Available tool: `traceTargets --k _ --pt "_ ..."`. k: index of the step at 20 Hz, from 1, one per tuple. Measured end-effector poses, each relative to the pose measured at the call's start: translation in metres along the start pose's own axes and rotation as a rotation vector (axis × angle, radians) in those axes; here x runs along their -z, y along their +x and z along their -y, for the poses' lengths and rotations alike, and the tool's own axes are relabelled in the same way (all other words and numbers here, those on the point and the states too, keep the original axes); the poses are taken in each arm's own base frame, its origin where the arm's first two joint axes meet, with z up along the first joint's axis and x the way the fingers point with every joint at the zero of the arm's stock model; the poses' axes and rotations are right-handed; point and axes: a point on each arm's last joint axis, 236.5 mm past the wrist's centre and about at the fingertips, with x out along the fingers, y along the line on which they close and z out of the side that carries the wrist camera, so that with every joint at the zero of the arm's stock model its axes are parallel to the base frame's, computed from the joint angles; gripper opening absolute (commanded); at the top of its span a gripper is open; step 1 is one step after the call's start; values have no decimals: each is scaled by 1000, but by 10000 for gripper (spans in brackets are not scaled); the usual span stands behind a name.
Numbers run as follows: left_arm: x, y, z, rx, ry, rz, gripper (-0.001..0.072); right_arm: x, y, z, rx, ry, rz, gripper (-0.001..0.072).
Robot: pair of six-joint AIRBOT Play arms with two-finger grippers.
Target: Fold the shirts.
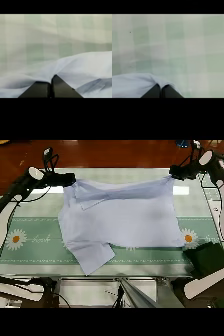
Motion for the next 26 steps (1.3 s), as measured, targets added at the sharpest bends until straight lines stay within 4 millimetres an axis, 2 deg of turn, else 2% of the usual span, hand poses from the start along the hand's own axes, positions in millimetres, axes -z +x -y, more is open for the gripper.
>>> traceTargets --k 3,6,9,12,16,21,22,24,25,26 --pt "3 0 6 18 -32 -27 20 12 0 -5 -51 41 -54 33" --pt "18 -10 15 54 -29 -133 20 26 -19 -11 -77 5 -123 33" --pt "44 -27 11 63 -30 -289 20 39 -44 -6 -66 -31 -184 33" --pt "76 -40 -5 22 -42 -443 20 59 -55 2 -47 -46 -275 33" --pt "106 -42 -17 -20 -62 -556 20 93 -53 12 -31 -31 -398 33" --pt "134 -34 -17 -34 -72 -648 25 129 -42 20 -17 0 -500 34" --pt "137 -32 -16 -34 -71 -655 82 131 -41 21 -16 4 -503 54" --pt "142 -36 -15 -30 -73 -681 308 133 -39 21 -15 8 -502 232" --pt "142 -40 -15 -28 -78 -691 414 133 -42 21 -18 3 -501 354" --pt "141 -47 -16 -26 -82 -701 465 134 -47 21 -23 -9 -508 406"
